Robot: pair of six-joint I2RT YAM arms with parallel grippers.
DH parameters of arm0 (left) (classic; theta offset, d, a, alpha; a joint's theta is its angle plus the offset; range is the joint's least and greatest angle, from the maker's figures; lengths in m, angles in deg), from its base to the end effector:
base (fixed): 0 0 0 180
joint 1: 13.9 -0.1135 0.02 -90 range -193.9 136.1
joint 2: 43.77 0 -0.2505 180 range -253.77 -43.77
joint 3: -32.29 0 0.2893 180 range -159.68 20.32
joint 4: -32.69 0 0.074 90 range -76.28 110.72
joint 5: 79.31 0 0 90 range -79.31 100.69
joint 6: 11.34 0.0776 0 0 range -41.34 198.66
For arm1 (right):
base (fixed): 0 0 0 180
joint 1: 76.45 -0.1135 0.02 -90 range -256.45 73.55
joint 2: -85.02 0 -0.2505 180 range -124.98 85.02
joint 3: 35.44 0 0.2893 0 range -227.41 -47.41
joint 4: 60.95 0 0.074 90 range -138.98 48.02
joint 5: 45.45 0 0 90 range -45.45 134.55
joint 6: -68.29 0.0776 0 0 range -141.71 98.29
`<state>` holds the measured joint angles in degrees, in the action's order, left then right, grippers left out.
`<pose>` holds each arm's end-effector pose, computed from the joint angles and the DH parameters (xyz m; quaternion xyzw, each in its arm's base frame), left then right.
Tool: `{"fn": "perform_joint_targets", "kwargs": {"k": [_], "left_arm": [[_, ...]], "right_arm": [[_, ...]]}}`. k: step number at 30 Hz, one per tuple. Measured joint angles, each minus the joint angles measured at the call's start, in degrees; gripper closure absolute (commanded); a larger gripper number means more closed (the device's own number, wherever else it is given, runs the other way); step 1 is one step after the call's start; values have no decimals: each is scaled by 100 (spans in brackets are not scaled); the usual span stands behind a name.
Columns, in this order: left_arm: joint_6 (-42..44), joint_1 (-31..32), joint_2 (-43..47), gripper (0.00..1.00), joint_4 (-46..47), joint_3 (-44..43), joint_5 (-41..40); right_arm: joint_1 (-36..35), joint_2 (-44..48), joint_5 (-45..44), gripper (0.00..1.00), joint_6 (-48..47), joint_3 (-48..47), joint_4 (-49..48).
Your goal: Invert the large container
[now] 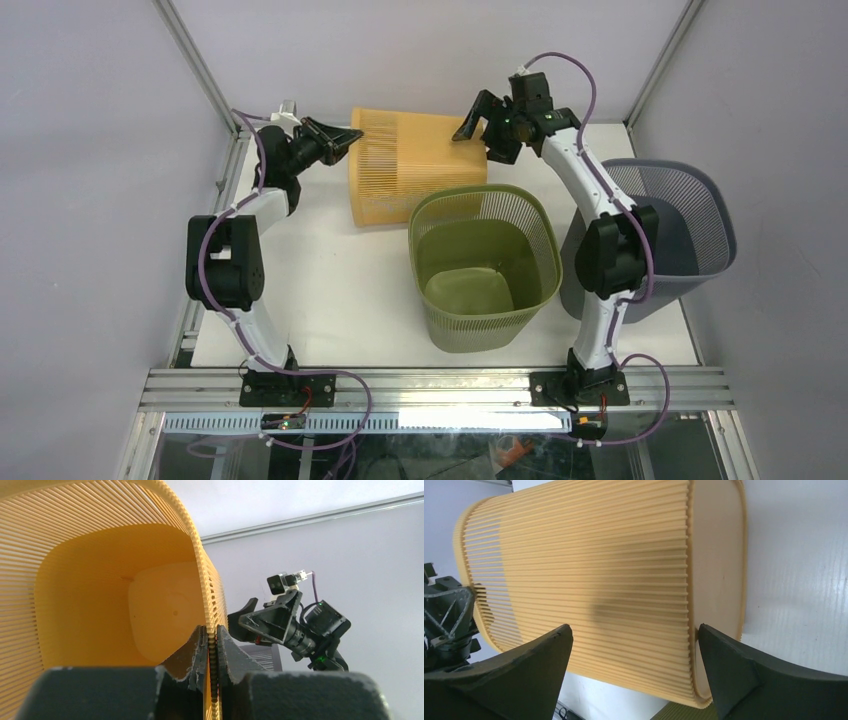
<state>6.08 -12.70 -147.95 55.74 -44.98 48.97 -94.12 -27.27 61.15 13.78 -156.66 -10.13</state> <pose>0.4728 -0.0580 0.2164 -0.2208 0.6911 -0.5788 0.3722 0.4804 0.1763 0.2911 0.0818 0.9018 0.2984 0.3017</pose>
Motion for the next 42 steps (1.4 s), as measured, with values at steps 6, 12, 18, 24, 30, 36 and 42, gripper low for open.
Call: {"fn": "perform_joint_targets", "kwargs": {"k": [6,12,18,24,30,36,42], "left_arm": [[234,179,-195,100,-260,-356,4],[317,450,-442,100,-407,-765,-138],[317,590,-835,100,-562,-1255,-243],[352,680,-1095,100,-743,-1615,-269],[570,791,-1279,100,-1102,-1969,-389],[638,879,-1436,88,-1281,-2044,-415],[1268,1073,-1563,33,-1626,-2061,-505]], "right_arm": [[17,767,-72,0,48,597,-2],[118,1432,-254,0,63,774,85],[125,1690,-345,1,61,721,105],[22,1690,-680,1,-24,363,293],[-61,1690,-911,0,-118,13,313],[-179,1690,-957,0,-160,-382,297],[-337,1685,-758,0,-98,-496,-131]]}}
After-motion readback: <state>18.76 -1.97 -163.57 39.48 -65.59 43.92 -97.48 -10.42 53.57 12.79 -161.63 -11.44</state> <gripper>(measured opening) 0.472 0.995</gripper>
